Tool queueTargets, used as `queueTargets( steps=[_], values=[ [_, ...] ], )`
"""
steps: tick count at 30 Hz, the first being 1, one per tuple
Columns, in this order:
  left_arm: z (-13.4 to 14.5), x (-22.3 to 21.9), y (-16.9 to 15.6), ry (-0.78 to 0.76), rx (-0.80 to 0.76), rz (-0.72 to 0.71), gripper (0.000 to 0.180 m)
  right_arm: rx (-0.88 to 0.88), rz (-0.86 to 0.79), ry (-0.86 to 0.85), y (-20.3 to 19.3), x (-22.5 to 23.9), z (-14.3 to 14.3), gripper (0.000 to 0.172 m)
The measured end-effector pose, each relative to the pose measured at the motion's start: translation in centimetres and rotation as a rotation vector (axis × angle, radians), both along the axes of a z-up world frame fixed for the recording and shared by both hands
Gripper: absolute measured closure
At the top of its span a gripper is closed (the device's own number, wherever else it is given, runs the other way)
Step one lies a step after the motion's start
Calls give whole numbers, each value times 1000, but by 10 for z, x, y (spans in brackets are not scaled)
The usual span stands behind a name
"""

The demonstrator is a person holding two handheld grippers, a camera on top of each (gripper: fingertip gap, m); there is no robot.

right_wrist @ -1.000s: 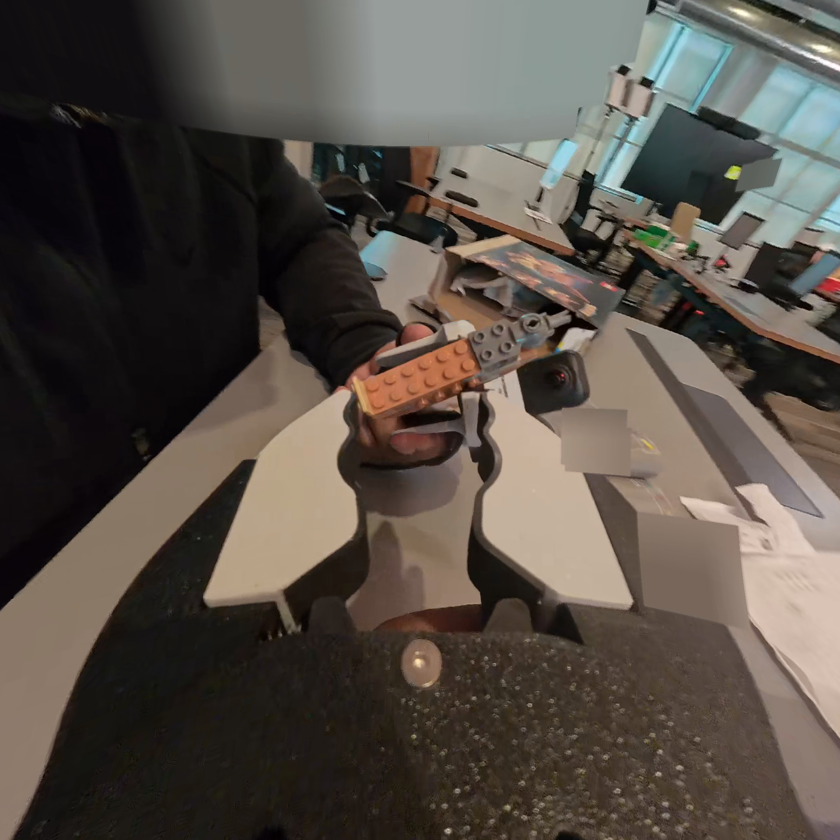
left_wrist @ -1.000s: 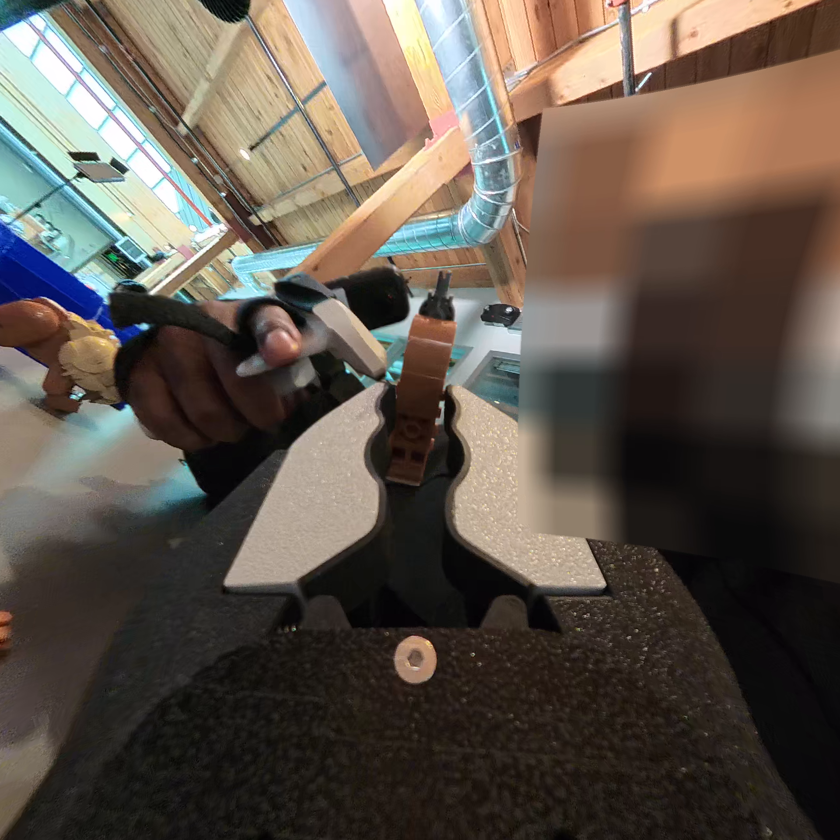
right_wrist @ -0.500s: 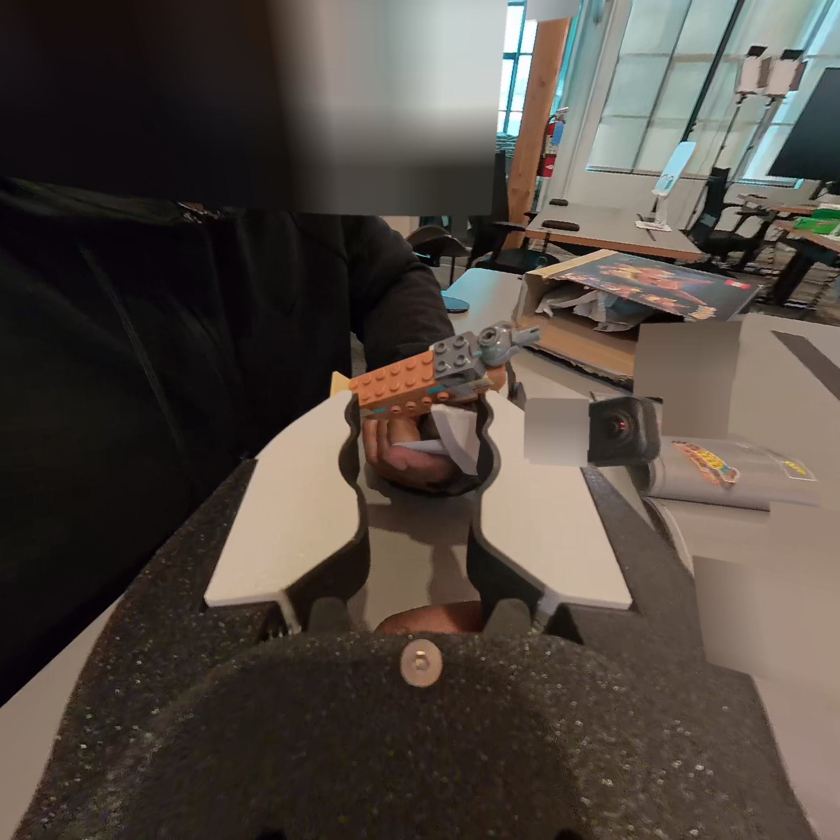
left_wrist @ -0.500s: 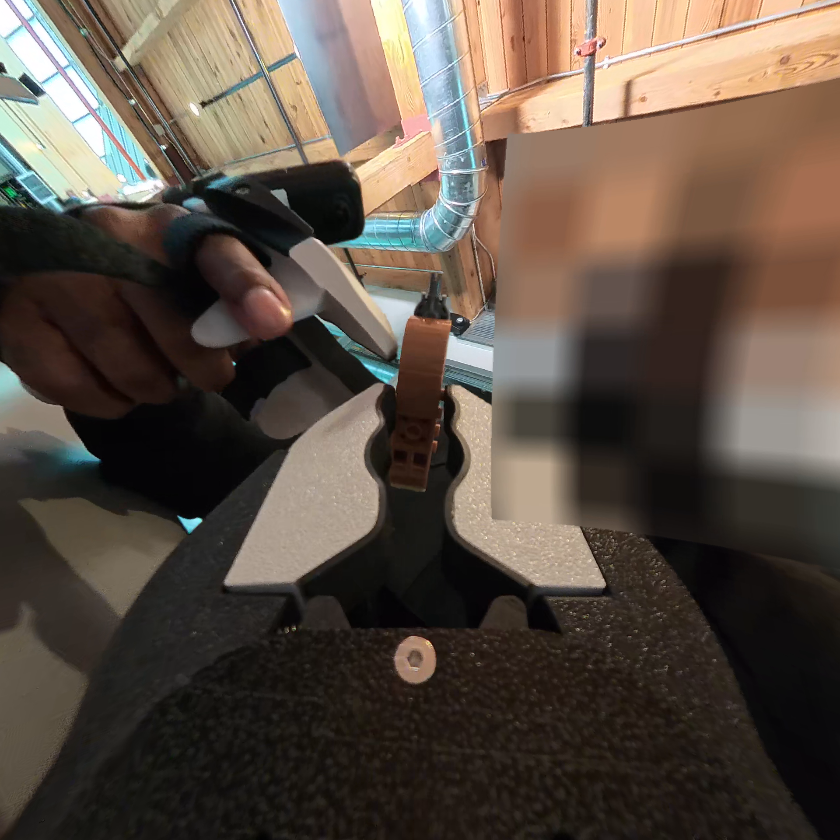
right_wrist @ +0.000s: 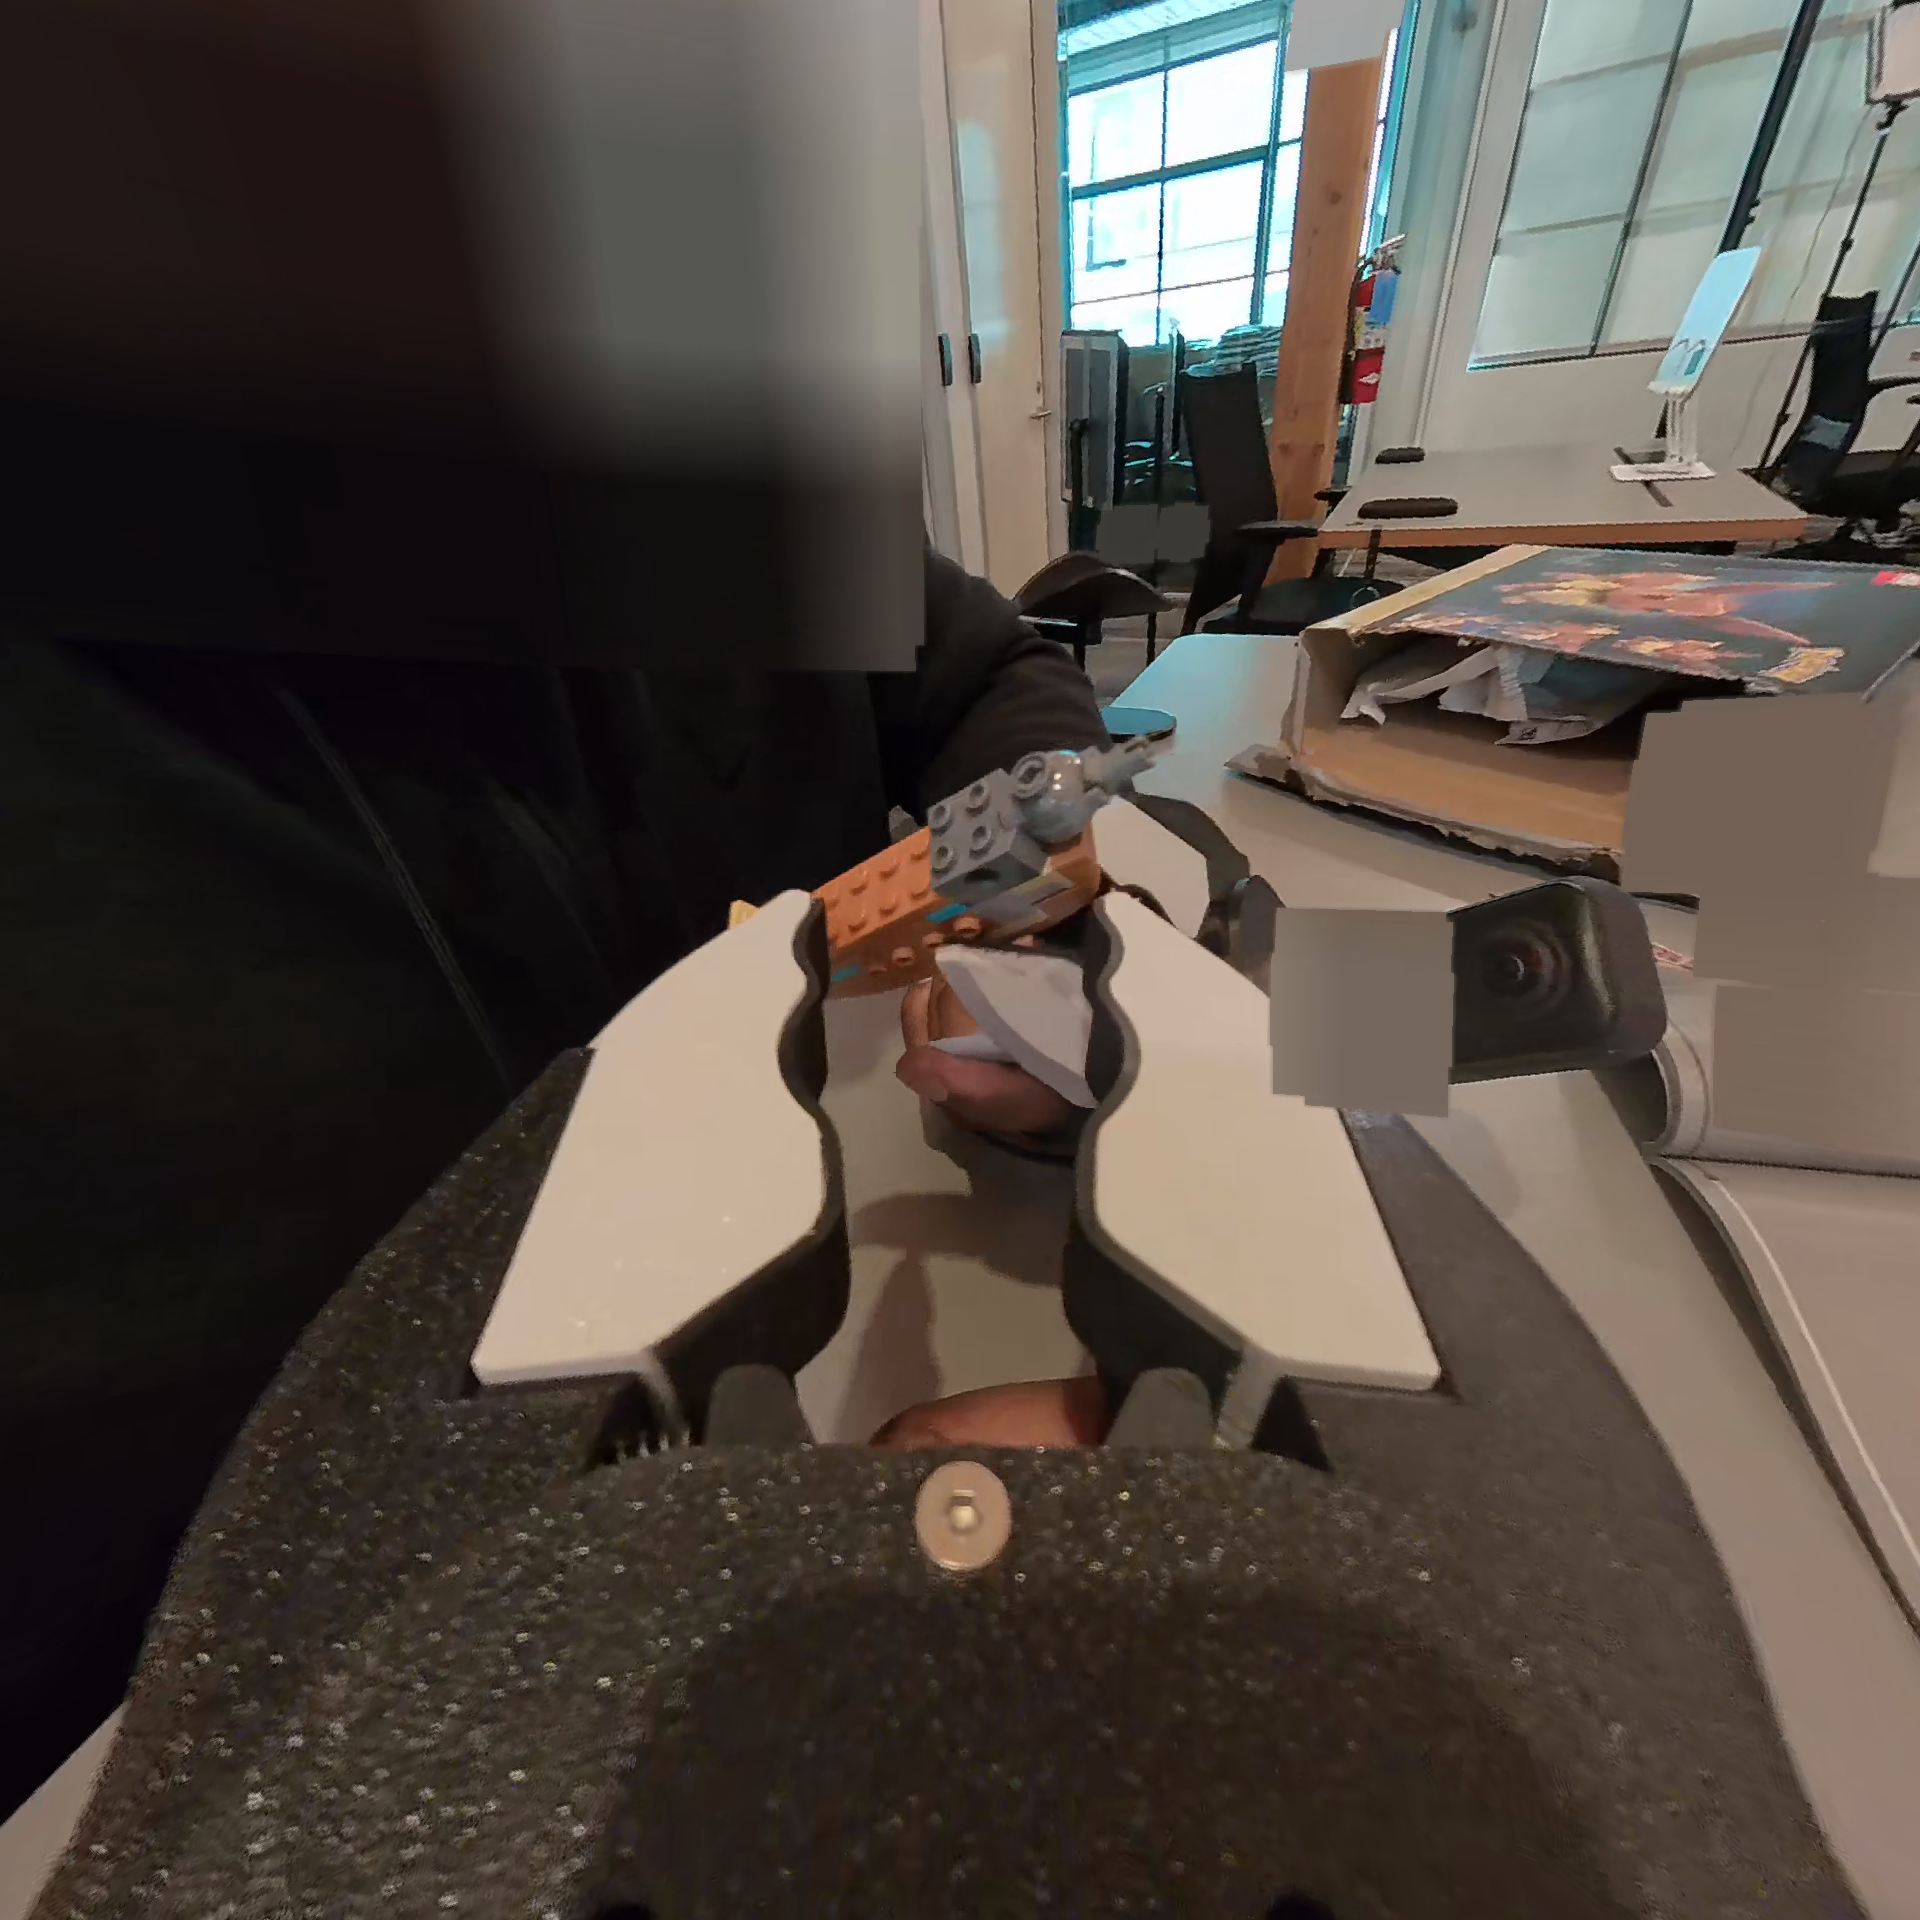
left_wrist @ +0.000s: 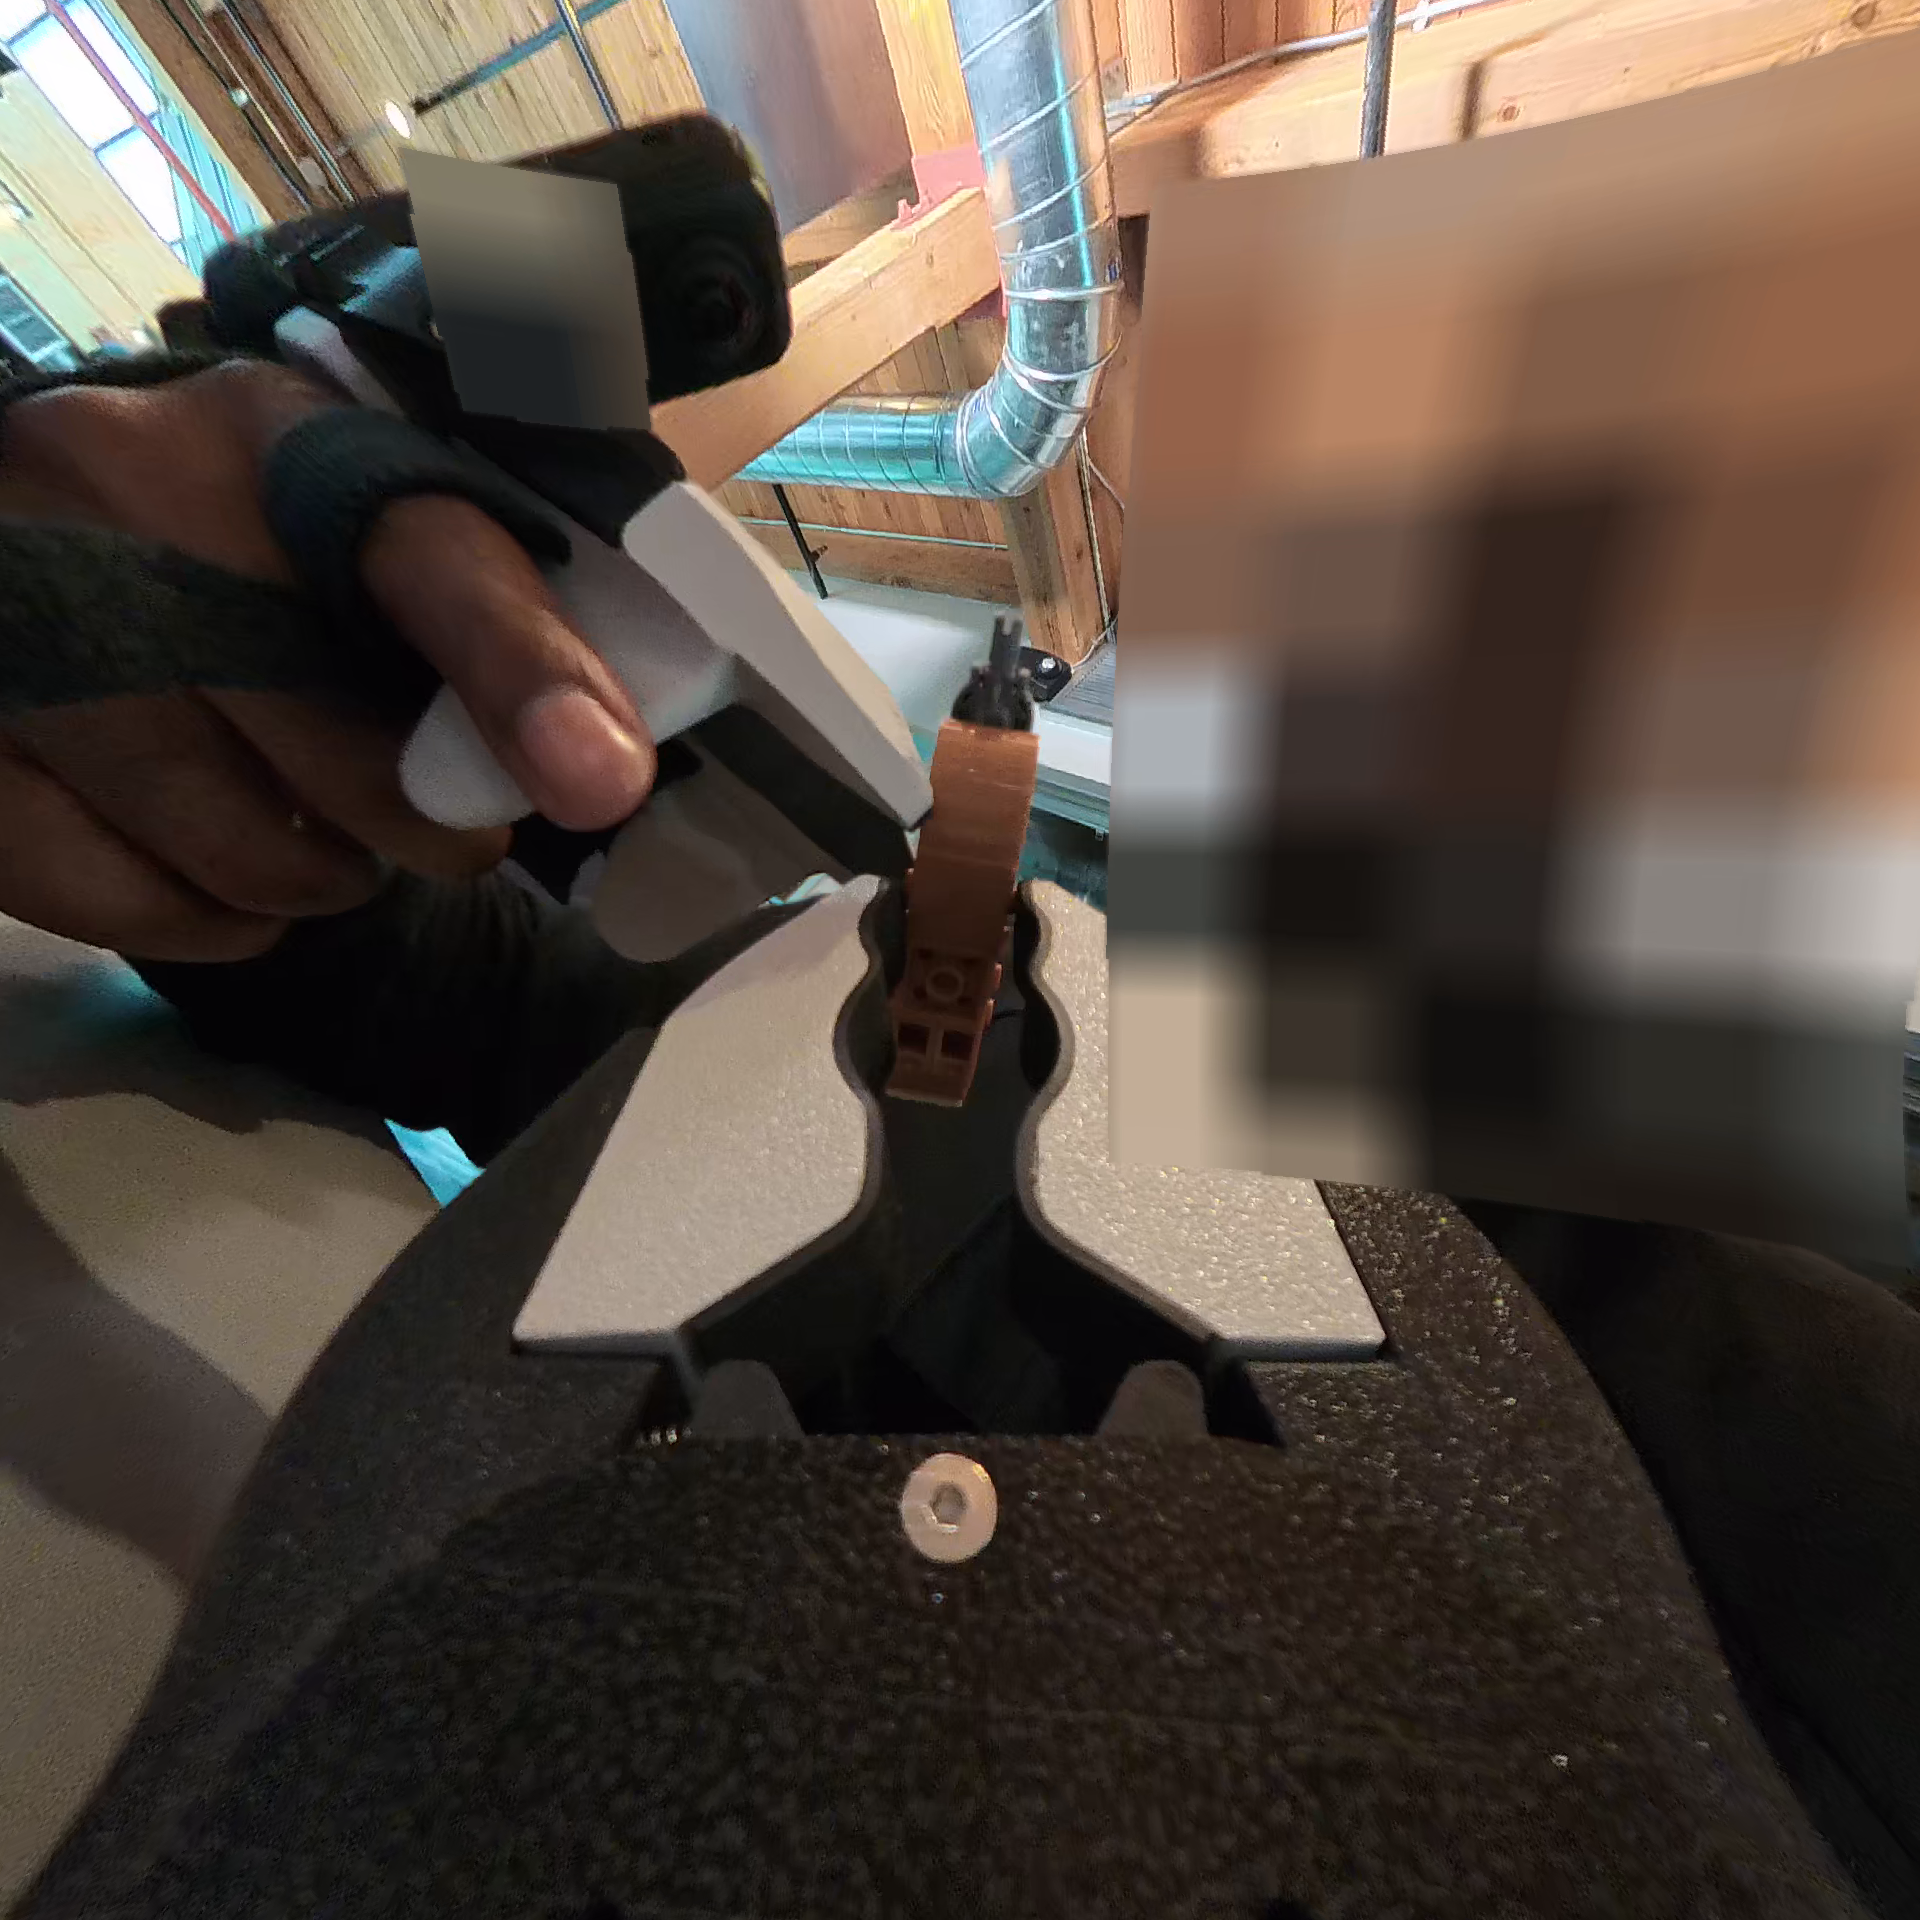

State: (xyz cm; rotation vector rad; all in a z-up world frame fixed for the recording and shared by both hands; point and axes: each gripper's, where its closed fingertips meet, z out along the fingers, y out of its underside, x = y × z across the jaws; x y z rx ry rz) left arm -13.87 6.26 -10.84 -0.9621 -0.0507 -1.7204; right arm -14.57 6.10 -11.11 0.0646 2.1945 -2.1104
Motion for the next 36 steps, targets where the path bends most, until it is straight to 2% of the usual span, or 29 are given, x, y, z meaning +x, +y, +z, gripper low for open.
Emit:
queueTargets(
  steps=[7, 10, 13, 19, 22, 24, 26, 29, 31, 36],
  values=[
    [-5, 12, 3, 64, -42, -30, 161, 4, 45, -48, -6, 7, 0, 131],
    [-5, 11, 3, 71, -46, -26, 161, -3, 11, -34, -7, 4, 0, 135],
    [-4, 0, 5, 90, -49, 50, 160, -29, -98, -16, -4, -8, 1, 140],
    [-4, -35, 9, 267, -32, 358, 155, -172, -373, -109, 17, -39, 12, 141],
    [0, -52, 7, 434, 35, 601, 151, -305, -551, -234, 37, -61, 19, 140],
    [2, -57, 5, 629, 108, 799, 147, -402, -678, -351, 54, -77, 18, 140],
    [-1, -59, 7, 899, 158, 1008, 139, -462, -789, -447, 68, -88, 11, 141],
    [-11, -74, 19, 1248, 93, 1288, 129, -506, -872, -525, 72, -93, 1, 141],
    [-18, -78, 25, 1337, 35, 1352, 125, -513, -876, -550, 64, -90, -2, 141],
    [-16, -75, 26, 1452, 54, 1441, 131, -497, -884, -584, 45, -84, -8, 141]
  ],
)
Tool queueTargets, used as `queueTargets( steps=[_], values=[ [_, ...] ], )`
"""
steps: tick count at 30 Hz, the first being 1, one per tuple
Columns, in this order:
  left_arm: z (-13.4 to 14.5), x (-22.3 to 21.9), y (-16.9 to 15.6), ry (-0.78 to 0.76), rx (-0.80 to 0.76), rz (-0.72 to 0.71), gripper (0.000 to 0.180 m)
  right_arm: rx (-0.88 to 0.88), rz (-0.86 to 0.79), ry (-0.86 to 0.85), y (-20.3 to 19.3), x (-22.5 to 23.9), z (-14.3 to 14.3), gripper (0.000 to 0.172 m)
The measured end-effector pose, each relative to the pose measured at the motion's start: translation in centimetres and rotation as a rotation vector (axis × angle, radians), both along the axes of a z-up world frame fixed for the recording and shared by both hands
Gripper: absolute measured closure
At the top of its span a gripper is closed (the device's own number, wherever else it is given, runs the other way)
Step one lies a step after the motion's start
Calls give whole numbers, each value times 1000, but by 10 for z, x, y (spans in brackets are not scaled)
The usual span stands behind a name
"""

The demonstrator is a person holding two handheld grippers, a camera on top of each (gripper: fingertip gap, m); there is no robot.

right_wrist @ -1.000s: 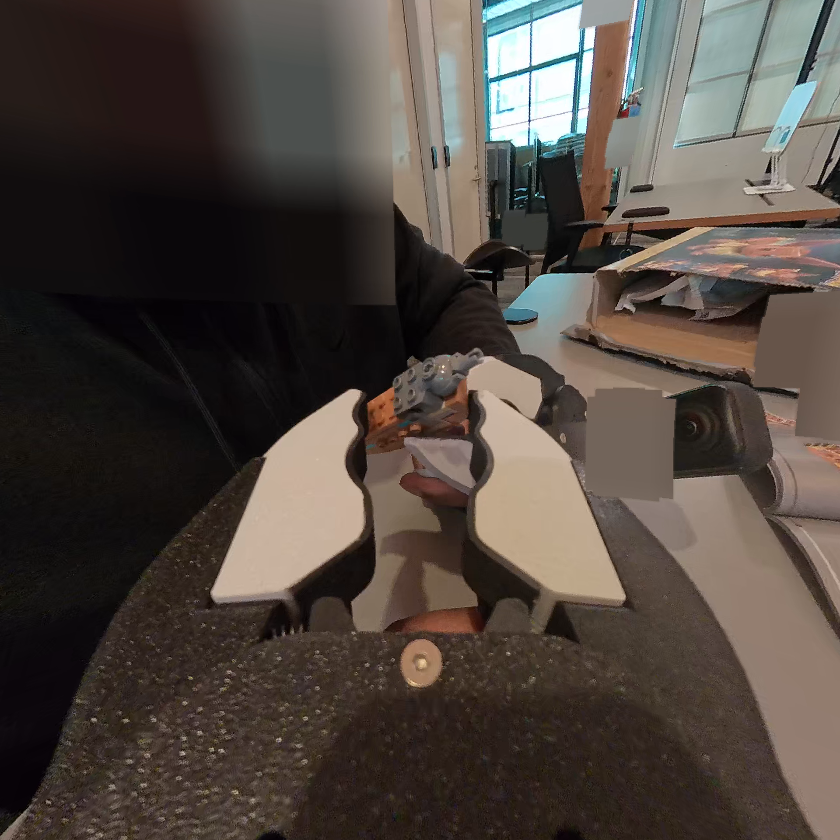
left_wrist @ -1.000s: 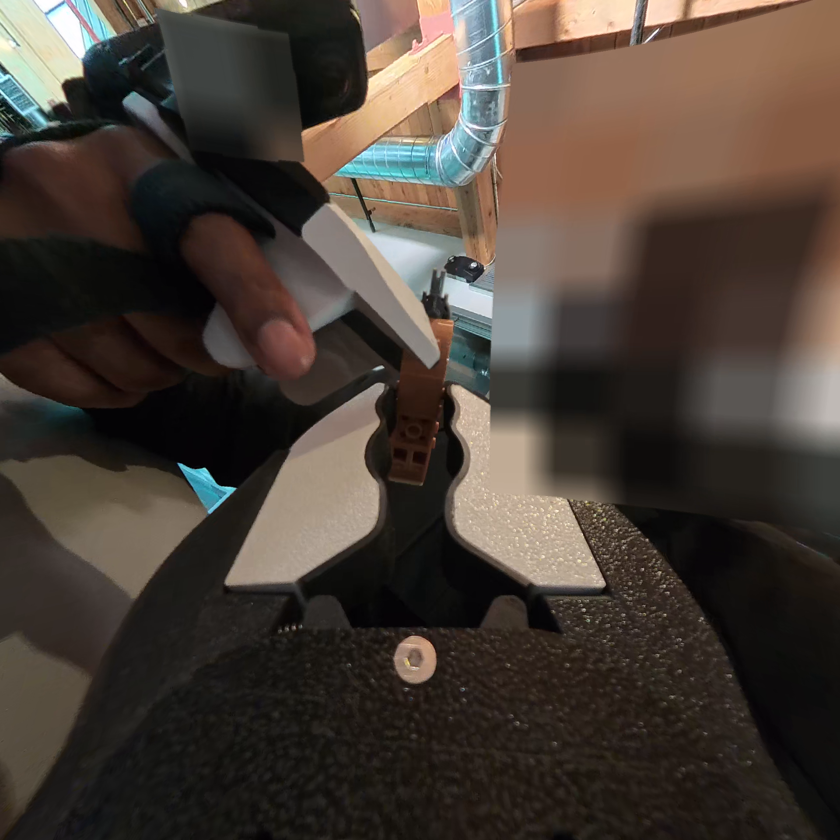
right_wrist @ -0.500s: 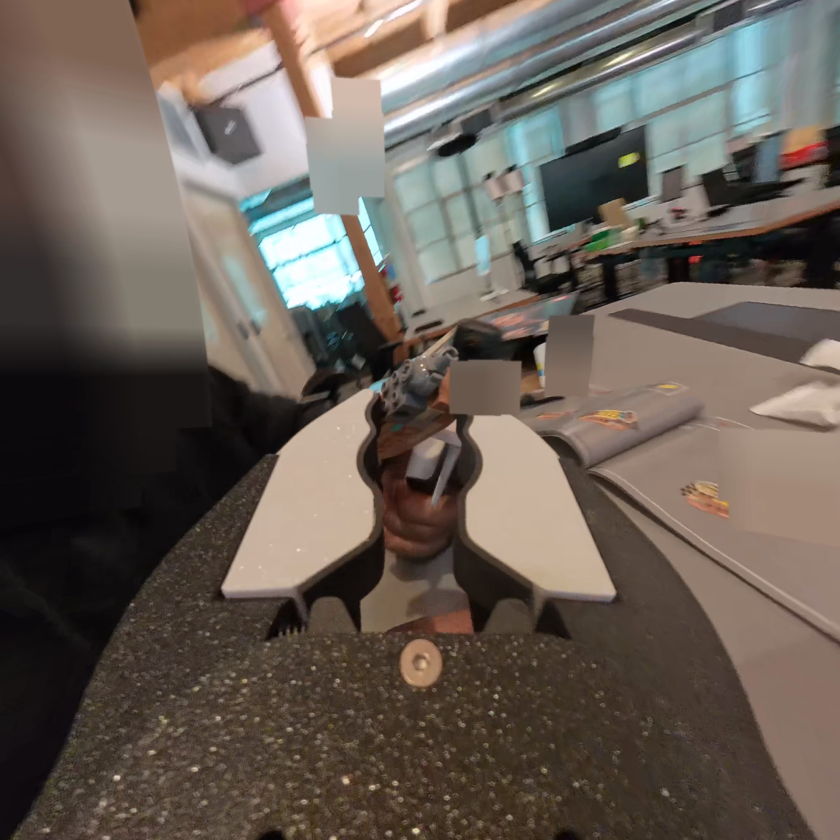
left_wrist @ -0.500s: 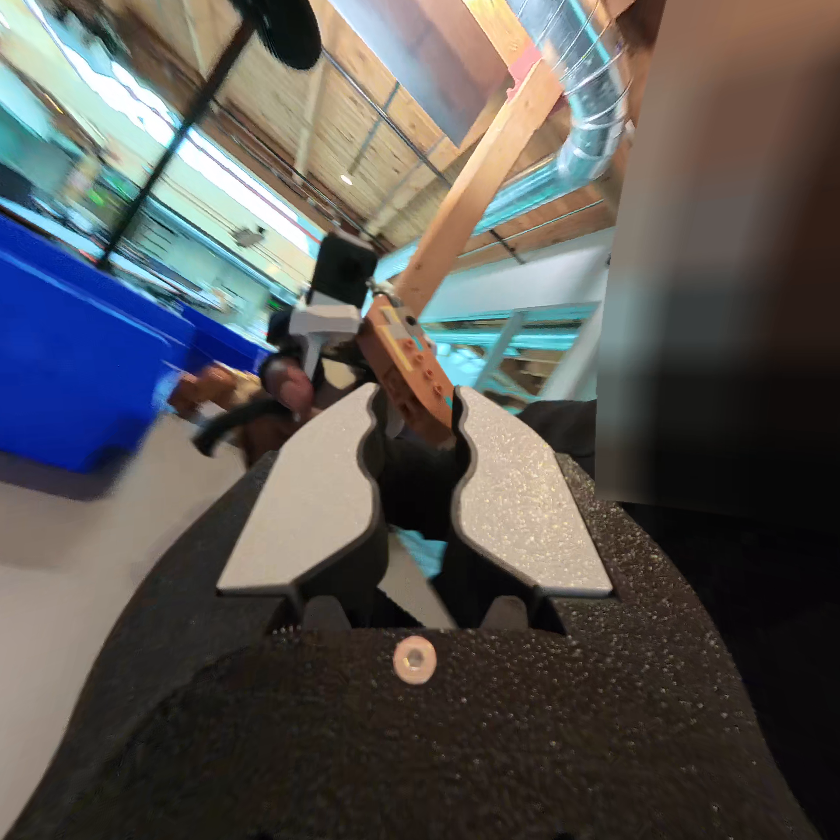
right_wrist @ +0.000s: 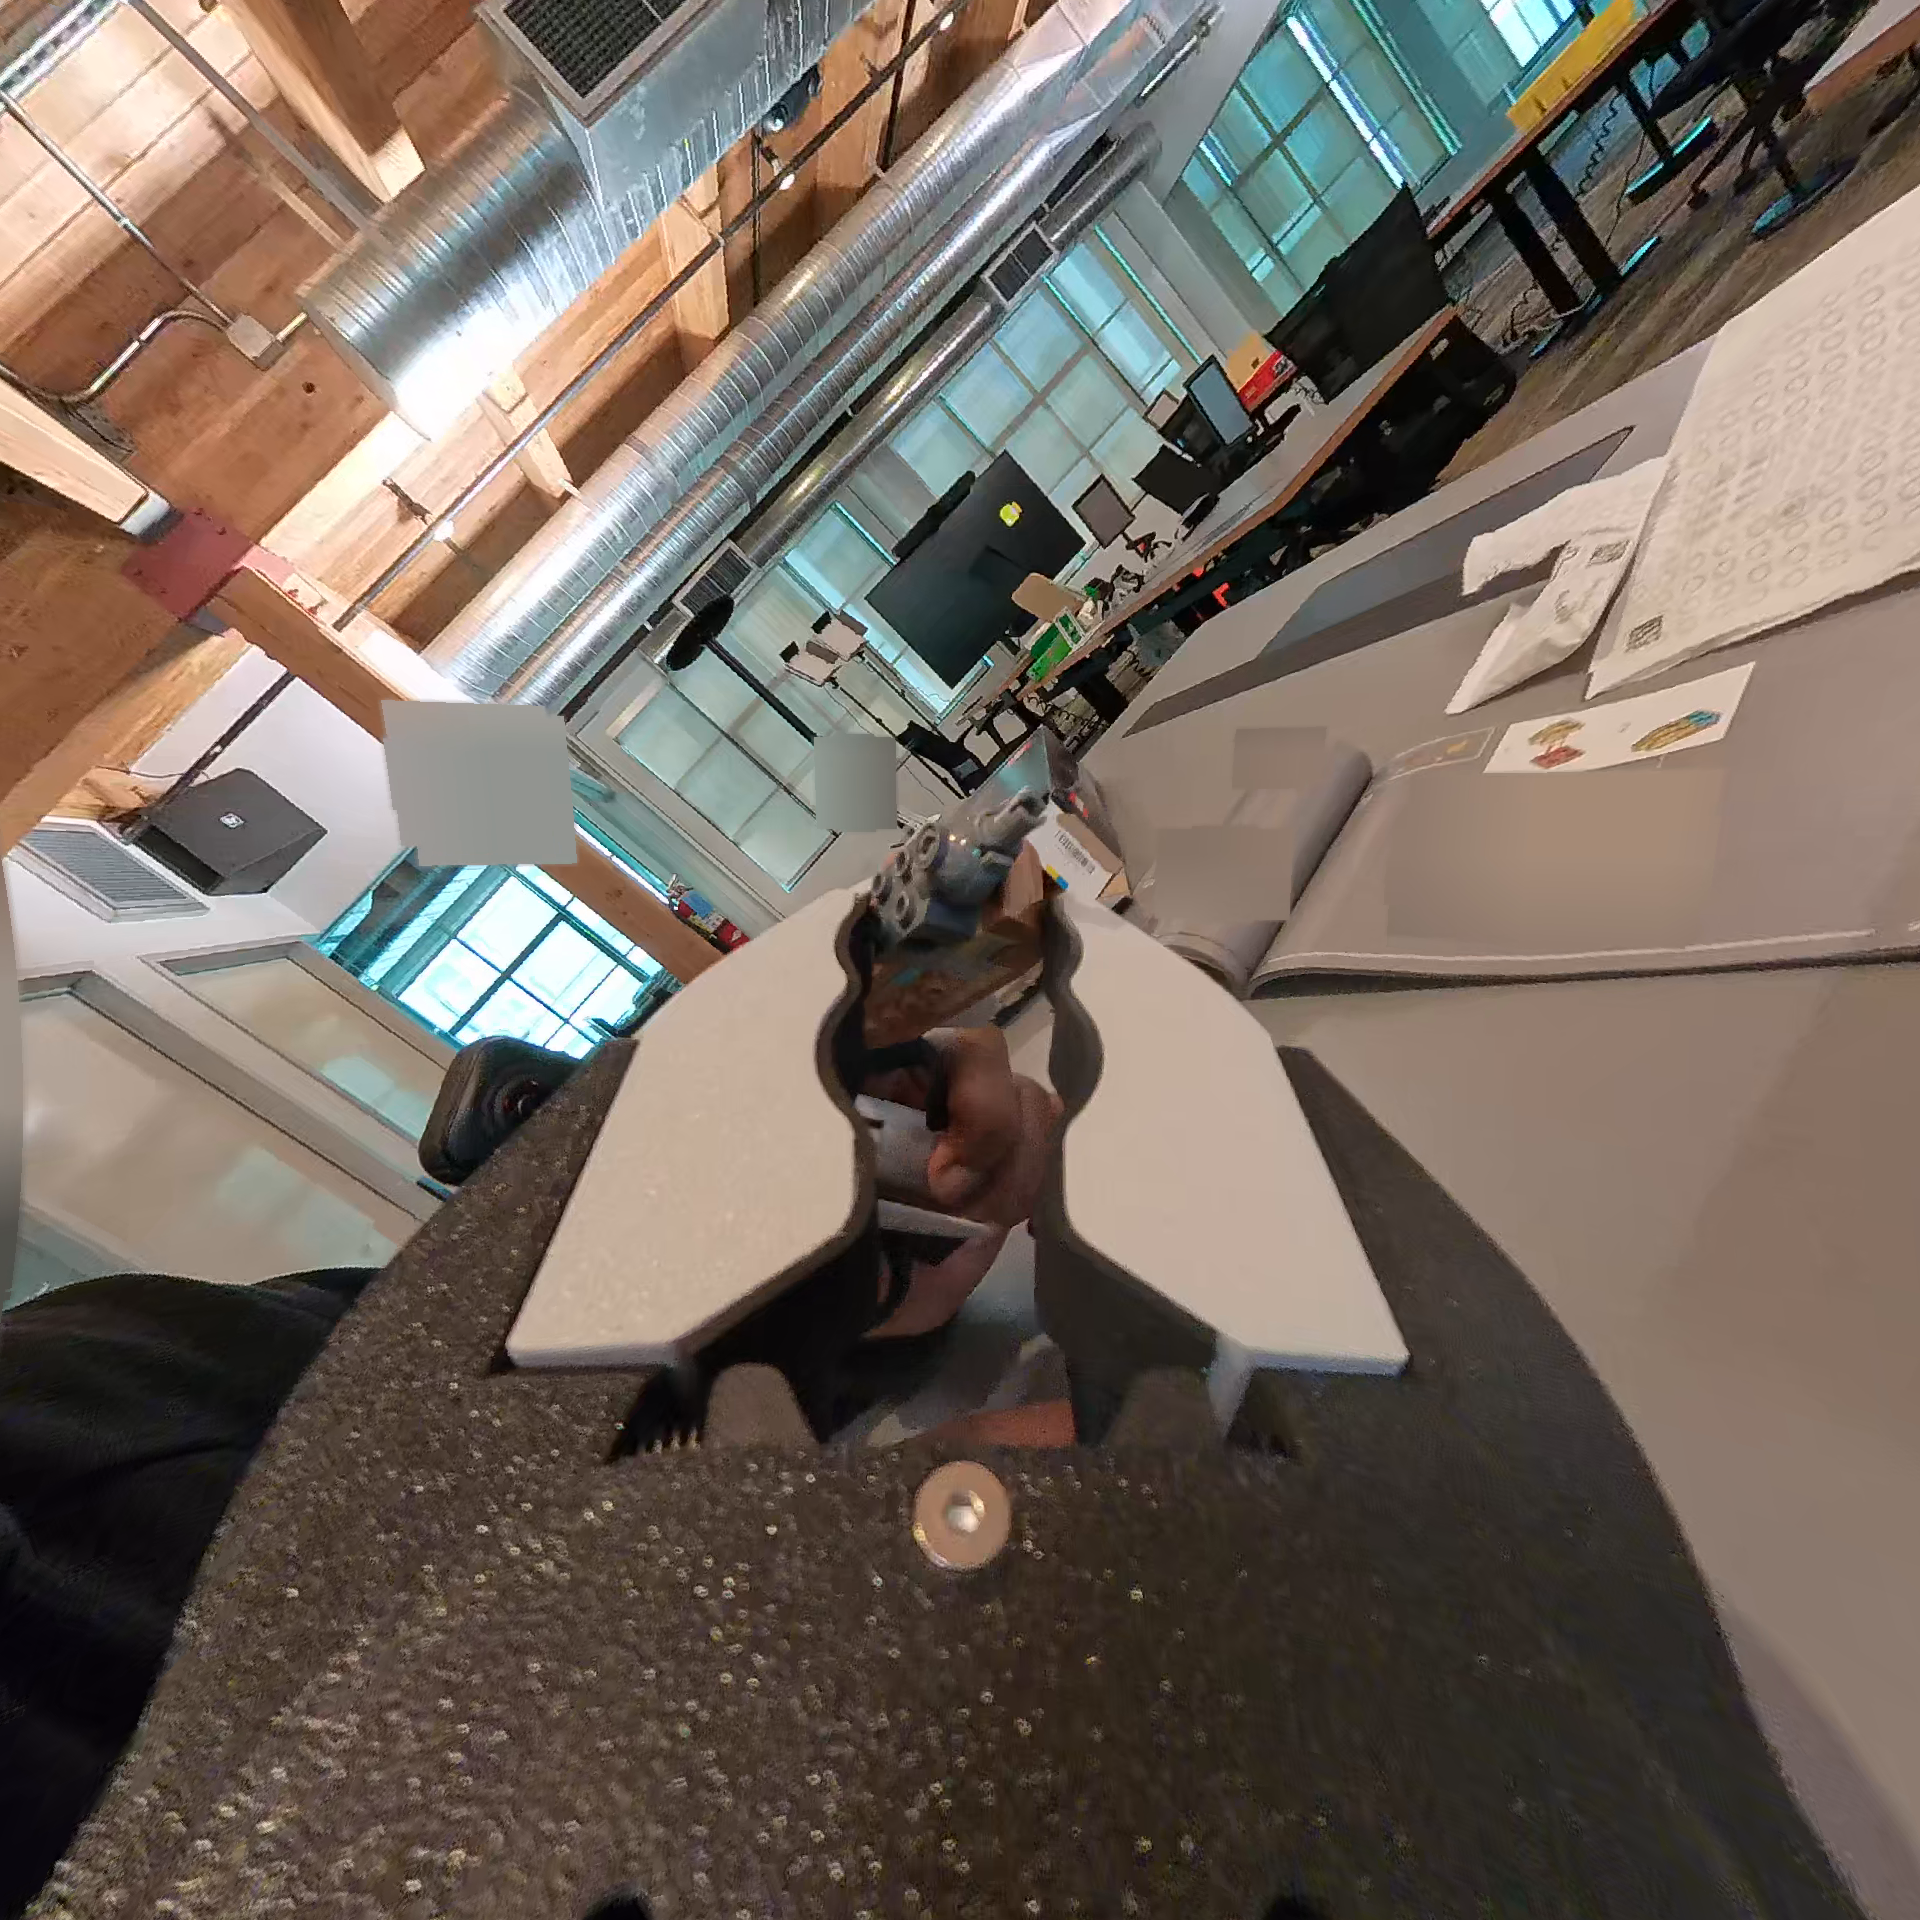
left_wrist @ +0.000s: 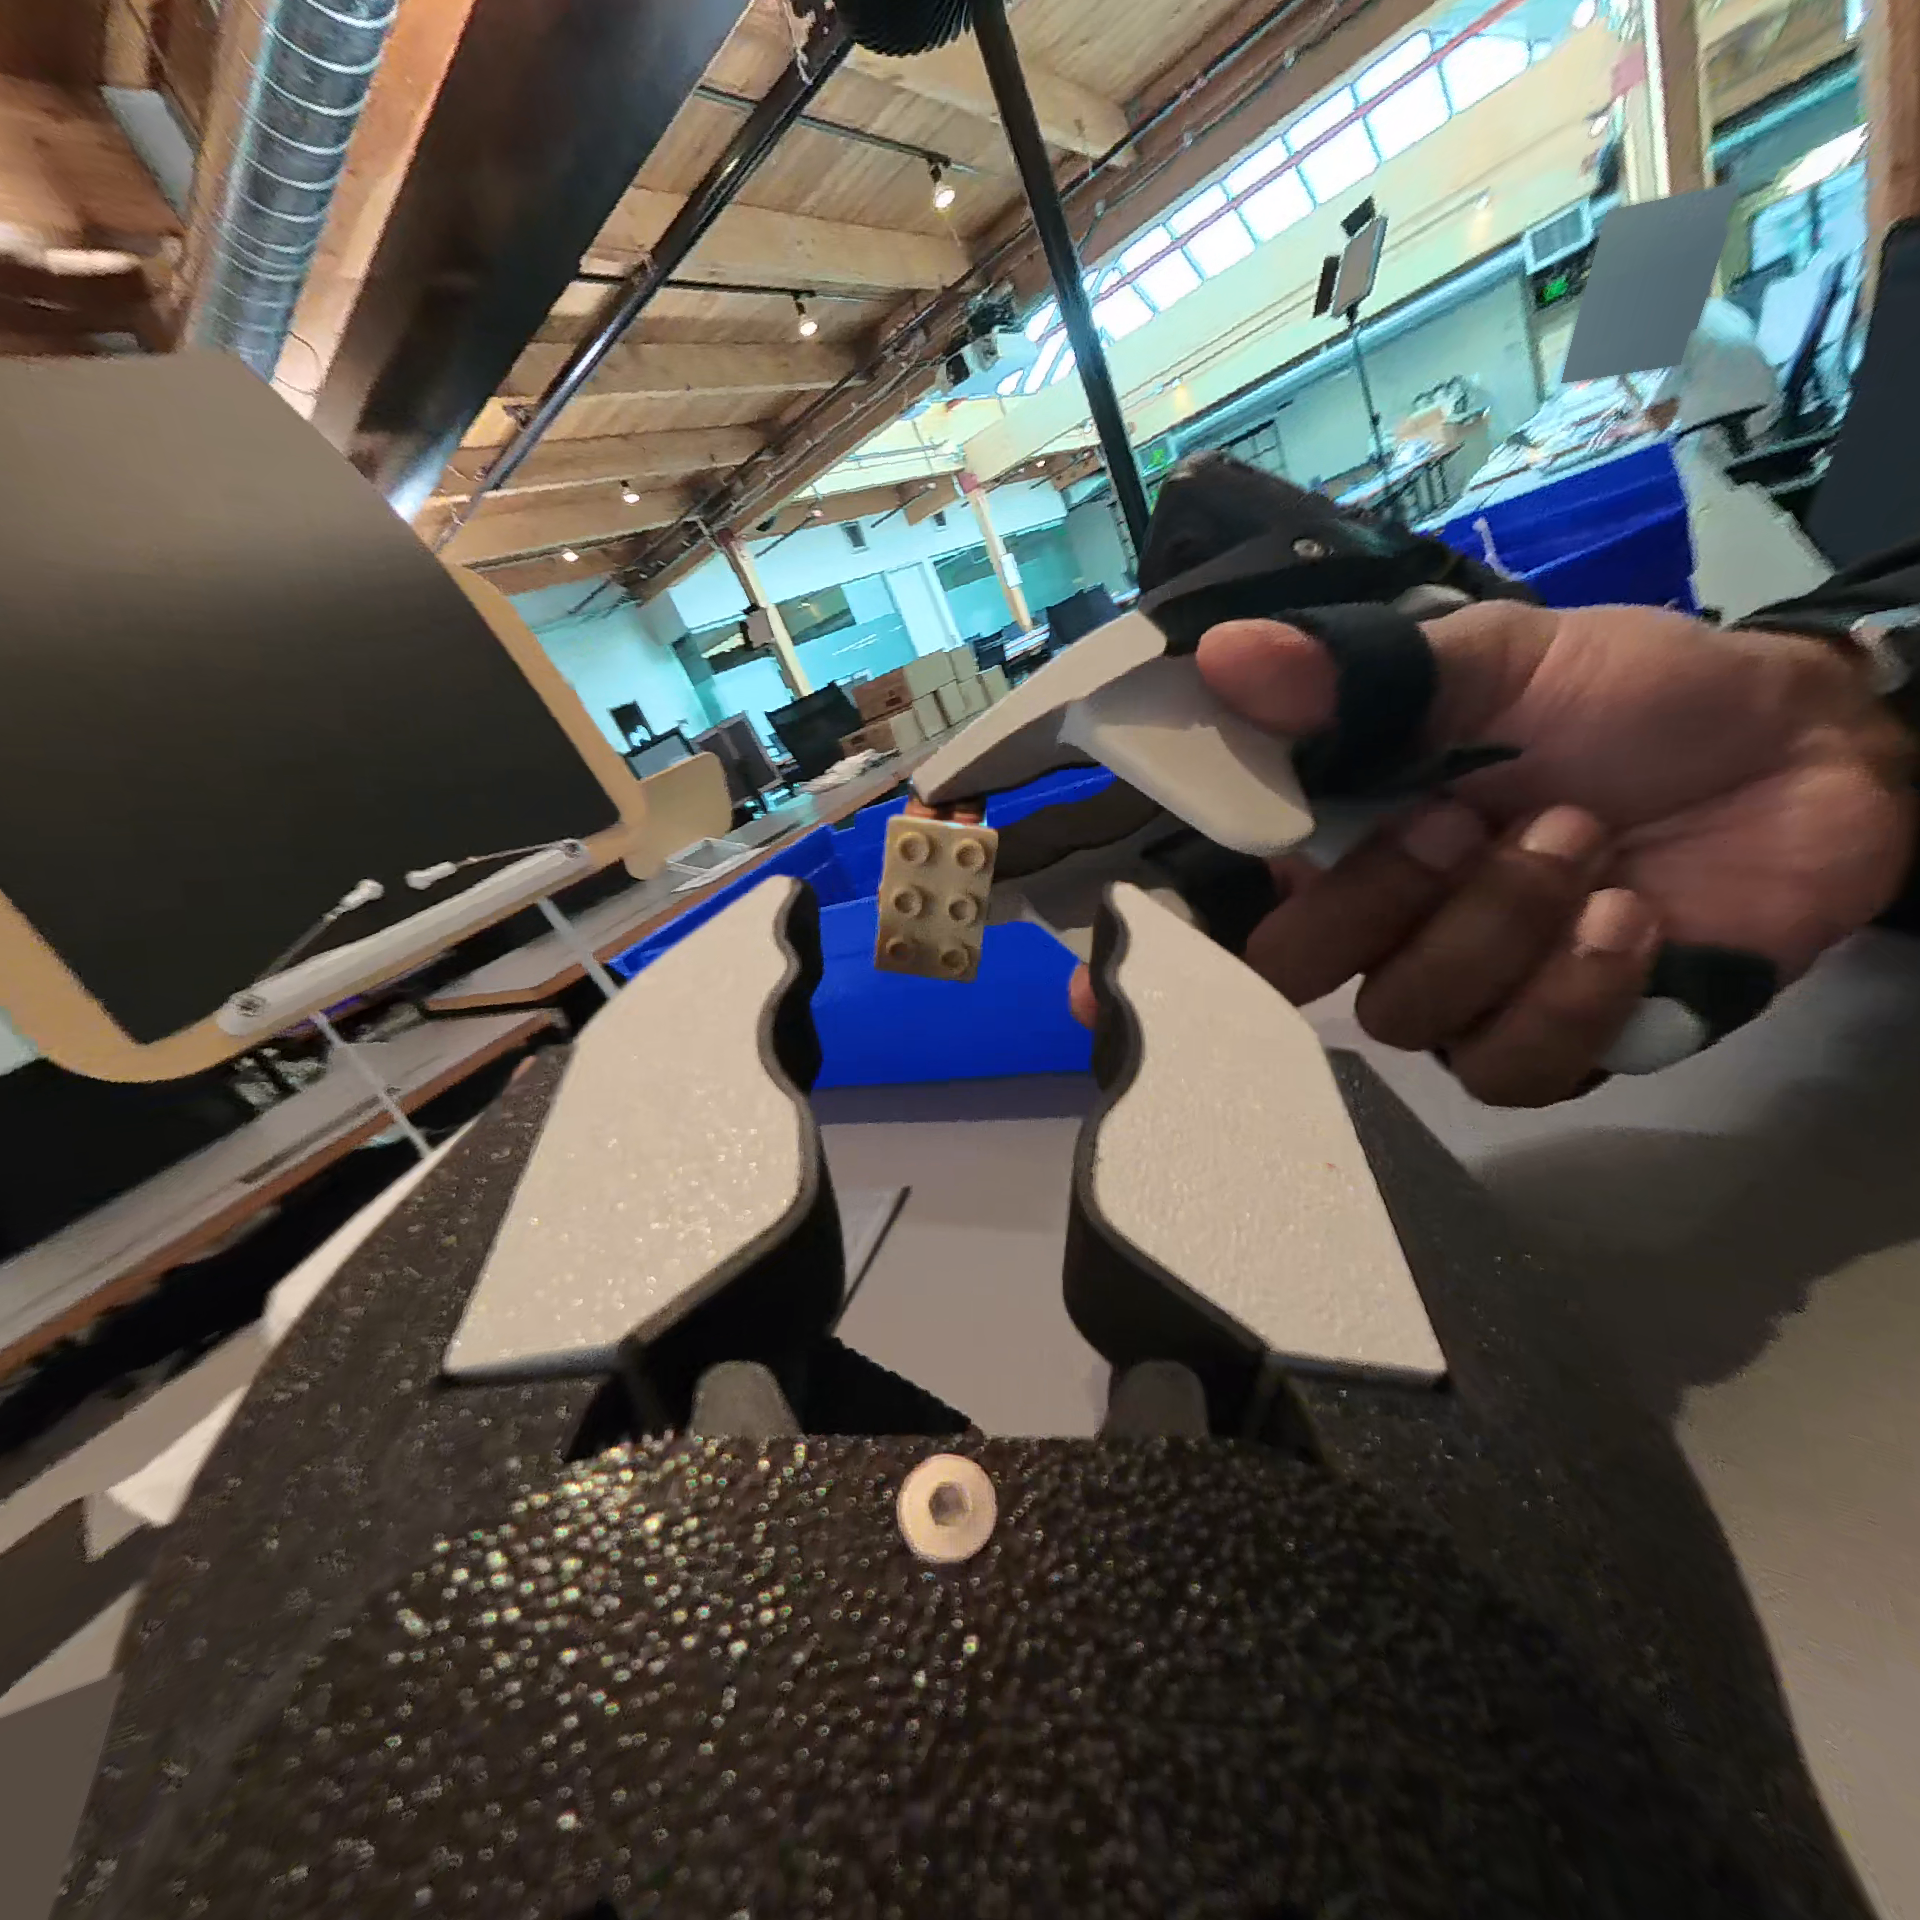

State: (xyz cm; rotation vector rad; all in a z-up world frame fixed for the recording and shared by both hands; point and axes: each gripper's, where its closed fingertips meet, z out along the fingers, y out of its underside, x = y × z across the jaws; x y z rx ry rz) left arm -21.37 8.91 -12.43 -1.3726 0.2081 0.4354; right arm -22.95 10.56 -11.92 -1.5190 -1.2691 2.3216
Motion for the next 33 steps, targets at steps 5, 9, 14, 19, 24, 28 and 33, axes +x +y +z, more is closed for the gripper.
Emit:
queueTargets(
  steps=[5, 9, 14, 19, 24, 28, 33],
  values=[
    [-2, -2, 1, 61, -18, 51, 137, -21, 23, -27, -15, 5, -4, 141],
    [-2, -1, 0, 116, -28, 77, 155, -3, 31, -34, -22, 7, -9, 141],
    [-8, -5, -1, 39, -54, 43, 159, 83, 66, 24, -25, 7, -9, 135],
    [1, -6, -8, -129, 6, -98, 159, 180, 116, 136, -14, 6, -9, 123],
    [-1, -2, -9, -156, -12, -161, 159, 204, 235, 182, -14, 13, -5, 124],
    [-4, 9, -7, -182, -30, -241, 159, 278, 269, 228, -21, 20, -8, 137],
    [-2, 14, -7, -248, -23, -309, 159, 302, 268, 280, -24, 25, -7, 147]
  ],
)
